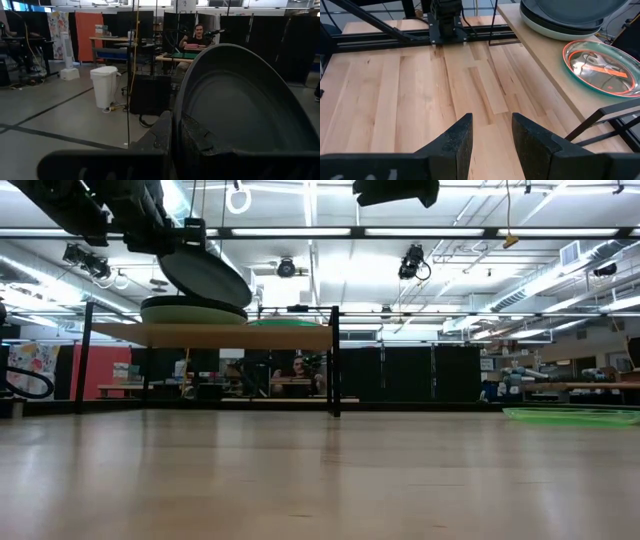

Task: Place and stack plates onto a shelf
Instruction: Stack the black plate on top of the black plate on the shelf, then stack the green plate on top of the orange plate on the shelf

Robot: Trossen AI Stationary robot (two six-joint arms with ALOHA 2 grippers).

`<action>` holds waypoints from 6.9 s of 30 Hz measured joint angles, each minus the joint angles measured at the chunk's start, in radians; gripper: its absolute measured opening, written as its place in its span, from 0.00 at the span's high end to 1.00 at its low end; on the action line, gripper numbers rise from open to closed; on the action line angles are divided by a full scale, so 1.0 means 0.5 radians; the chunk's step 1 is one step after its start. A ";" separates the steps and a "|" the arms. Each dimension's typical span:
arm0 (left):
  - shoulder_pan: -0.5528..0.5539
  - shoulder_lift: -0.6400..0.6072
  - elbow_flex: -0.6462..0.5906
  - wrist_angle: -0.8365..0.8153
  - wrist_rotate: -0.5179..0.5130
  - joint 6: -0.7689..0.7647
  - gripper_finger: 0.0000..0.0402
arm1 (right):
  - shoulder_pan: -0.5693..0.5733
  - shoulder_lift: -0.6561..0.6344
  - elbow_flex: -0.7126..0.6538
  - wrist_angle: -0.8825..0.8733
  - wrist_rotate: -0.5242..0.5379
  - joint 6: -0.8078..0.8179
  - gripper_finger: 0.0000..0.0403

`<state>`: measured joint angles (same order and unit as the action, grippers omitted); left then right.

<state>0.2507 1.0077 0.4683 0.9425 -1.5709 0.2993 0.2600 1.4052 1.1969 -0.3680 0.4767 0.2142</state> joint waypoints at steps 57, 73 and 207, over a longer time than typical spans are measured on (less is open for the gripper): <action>0.075 -0.001 0.000 -0.012 0.000 0.001 0.66 | 0.000 0.000 0.000 0.000 0.000 0.000 0.65; -0.349 -0.001 0.000 -0.012 0.579 0.002 0.66 | 0.000 0.000 0.000 -0.001 0.000 0.000 0.65; -1.227 0.000 0.000 -0.848 1.709 -0.542 0.66 | -0.455 -0.023 -1.358 -0.374 -0.035 1.159 0.89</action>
<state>-0.3630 1.0077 0.4683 0.5186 -0.7162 0.0280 0.0326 1.3938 0.5179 -0.5549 0.4591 0.7937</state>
